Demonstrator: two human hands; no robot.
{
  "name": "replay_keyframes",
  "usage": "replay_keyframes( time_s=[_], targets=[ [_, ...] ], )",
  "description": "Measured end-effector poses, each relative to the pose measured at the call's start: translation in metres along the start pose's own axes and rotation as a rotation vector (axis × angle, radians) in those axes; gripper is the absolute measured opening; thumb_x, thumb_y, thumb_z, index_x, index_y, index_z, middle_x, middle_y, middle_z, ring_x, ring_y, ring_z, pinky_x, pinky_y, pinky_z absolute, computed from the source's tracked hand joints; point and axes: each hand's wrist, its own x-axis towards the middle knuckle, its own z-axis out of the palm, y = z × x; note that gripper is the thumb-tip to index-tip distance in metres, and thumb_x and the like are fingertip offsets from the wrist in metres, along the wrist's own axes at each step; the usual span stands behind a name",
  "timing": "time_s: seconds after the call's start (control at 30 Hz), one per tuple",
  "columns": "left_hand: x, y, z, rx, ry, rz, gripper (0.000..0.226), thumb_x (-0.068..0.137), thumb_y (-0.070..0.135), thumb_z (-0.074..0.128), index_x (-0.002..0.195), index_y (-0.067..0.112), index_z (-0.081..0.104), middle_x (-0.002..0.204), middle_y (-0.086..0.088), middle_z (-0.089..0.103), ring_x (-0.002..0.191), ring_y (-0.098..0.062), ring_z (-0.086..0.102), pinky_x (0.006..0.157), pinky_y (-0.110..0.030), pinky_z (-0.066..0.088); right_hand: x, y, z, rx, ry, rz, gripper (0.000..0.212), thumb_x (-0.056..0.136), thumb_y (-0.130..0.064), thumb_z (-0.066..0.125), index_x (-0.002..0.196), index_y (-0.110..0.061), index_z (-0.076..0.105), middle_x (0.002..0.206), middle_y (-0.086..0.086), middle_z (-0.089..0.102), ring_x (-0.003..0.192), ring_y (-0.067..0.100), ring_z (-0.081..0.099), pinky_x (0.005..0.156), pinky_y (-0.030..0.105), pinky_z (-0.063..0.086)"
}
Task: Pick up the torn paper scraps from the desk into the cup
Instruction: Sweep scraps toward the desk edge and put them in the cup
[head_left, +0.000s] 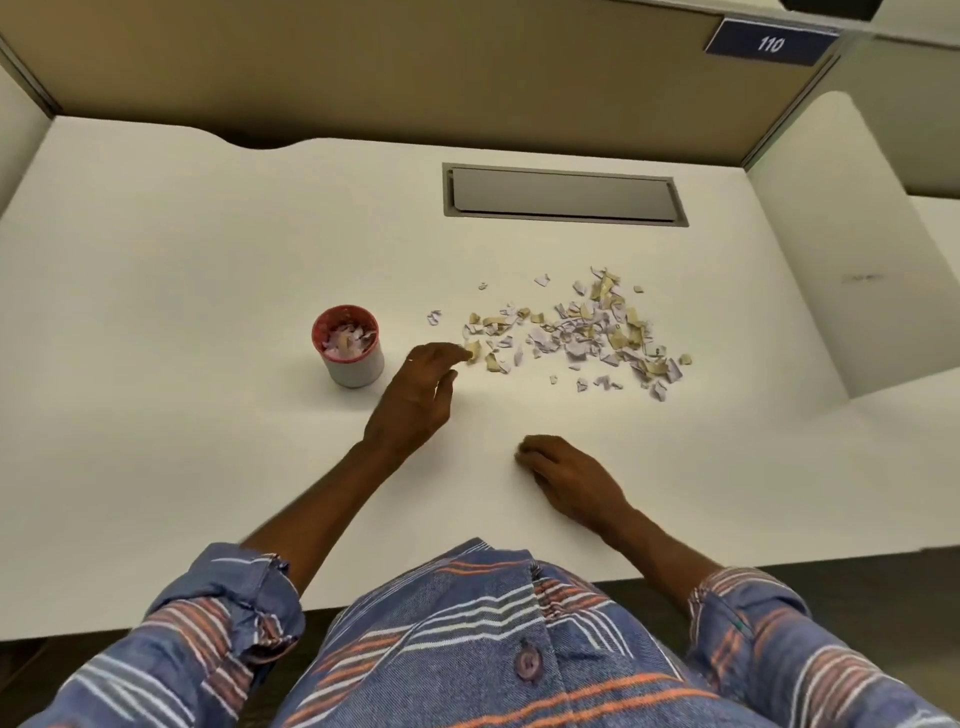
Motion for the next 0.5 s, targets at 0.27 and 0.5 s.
replay_keyframes(
  time_s=[0.27, 0.5],
  targets=[
    [0.028, -0.002, 0.041, 0.119, -0.218, -0.062, 0.045, 0.096, 0.017, 0.055, 0.141, 0.016, 0.050, 0.147, -0.008, 0.047, 0.141, -0.027, 0.037, 0.117, -0.038, 0.031, -0.068, 0.045, -0.024, -0.077, 0.056, 0.291, 0.033, 0.082, -0.005, 0.077, 0.114, -0.004, 0.072, 0.121, 0.013, 0.069, 0.107, 0.031, 0.069, 0.083, 0.038, 0.061],
    [0.047, 0.003, 0.073, 0.421, -0.428, -0.151, 0.054, 0.101, 0.042, 0.043, 0.152, 0.034, 0.028, 0.164, -0.004, 0.013, 0.152, -0.032, 0.005, 0.120, -0.048, 0.020, -0.092, 0.088, -0.047, -0.041, 0.048, 0.622, 0.033, 0.099, -0.017, 0.058, 0.130, -0.008, 0.062, 0.141, 0.010, 0.054, 0.127, 0.027, 0.055, 0.101, 0.040, 0.052]
  ],
)
